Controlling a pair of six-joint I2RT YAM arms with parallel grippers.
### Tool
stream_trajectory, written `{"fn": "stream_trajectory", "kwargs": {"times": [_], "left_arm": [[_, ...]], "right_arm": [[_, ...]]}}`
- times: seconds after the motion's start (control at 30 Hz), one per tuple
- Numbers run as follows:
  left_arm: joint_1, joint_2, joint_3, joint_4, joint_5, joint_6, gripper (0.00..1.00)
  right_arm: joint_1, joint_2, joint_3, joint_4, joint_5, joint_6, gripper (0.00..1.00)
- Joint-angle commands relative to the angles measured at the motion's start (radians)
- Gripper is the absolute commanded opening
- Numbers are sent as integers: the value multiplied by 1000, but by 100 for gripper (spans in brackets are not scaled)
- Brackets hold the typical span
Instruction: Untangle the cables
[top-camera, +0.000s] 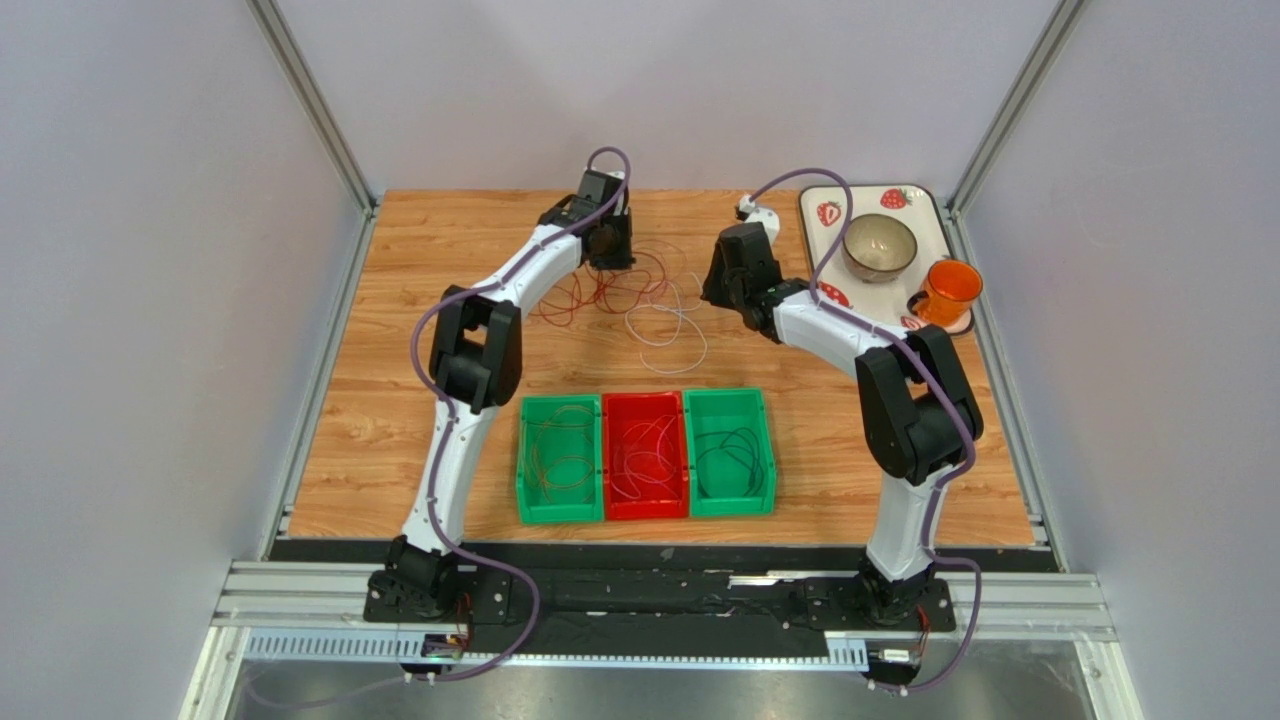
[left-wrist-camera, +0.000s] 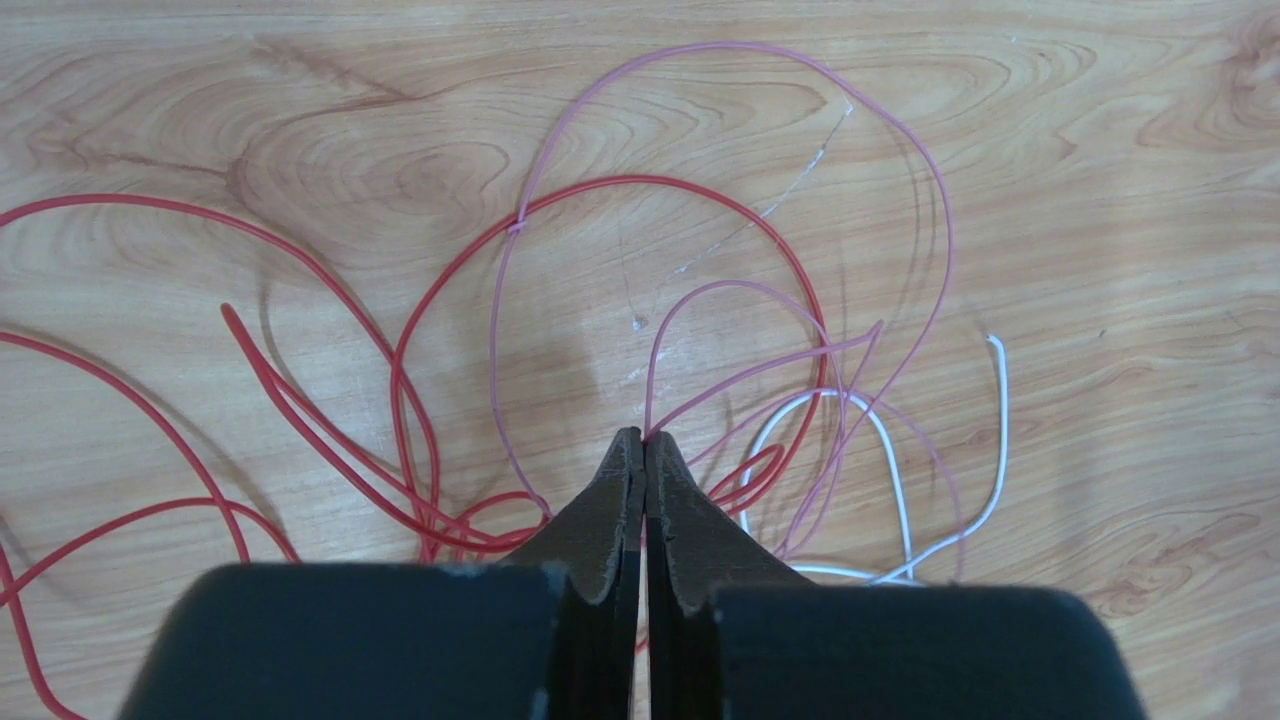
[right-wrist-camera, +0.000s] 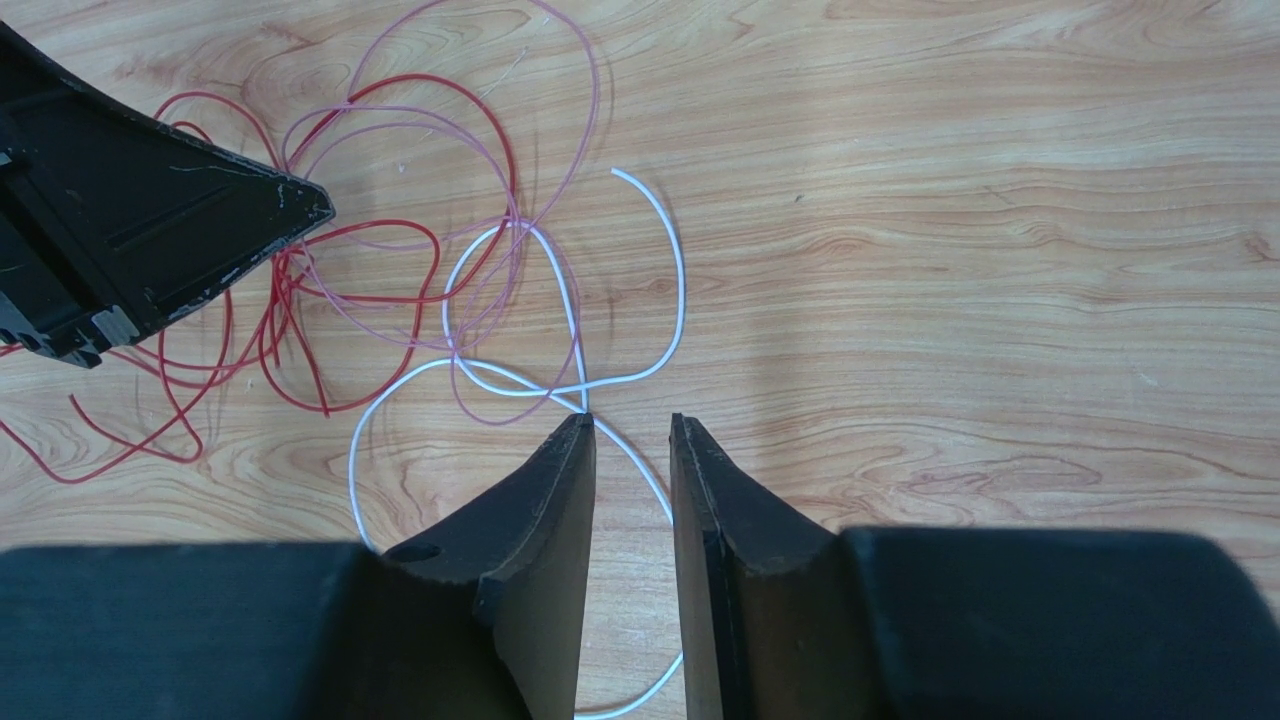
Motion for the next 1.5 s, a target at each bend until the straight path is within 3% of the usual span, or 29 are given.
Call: {"fn": "stream_trajectory", "kwargs": {"times": [0.0,0.13,0.4,0.5,0.77,0.9,0.97,1.07,1.1,1.13,1.17,1.2,1.3,1.47], "left_arm": [[-1,-29,18,12,-14,8,0],[-7,-109,-93,163,-30,8,0],[-13,-279,-111,150,21,10,0],[-13,-359,-166,214,66,-7,0],[-13,-526,-99,153,112,-15,0],[-18,-639,-180,193,49,19,0],[-16,-641,-231,204,-8,53,0],[-16,-607,-188,2,-27,50,0],[-19,-635,-229,83,-7,51,0],[-36,-717,-416,199,-23,80,0],[-45,-739,-500,301,-63,106,0],[-48,-741,-531,290,-115,93,0],[-24,-663,-377,112,-94,71,0],[-25,-734,-462,219,-16,39,0]], "right_arm": [[4,5,36,10,17,-18,28],[3,2,27,27,18,-13,28],[3,13,43,17,49,-13,27],[3,1,29,30,58,-12,27],[-6,-16,10,43,61,4,26],[-17,-24,-5,56,49,17,26],[-17,-24,-7,53,44,20,26],[-20,-35,-19,60,46,22,26],[-23,-38,-22,62,43,25,26],[-22,-38,-25,63,40,28,27],[-25,-35,-22,62,37,28,27],[-23,-33,-19,62,30,28,27],[-26,-35,-30,62,18,27,28],[-31,-32,-28,96,0,27,29]]}}
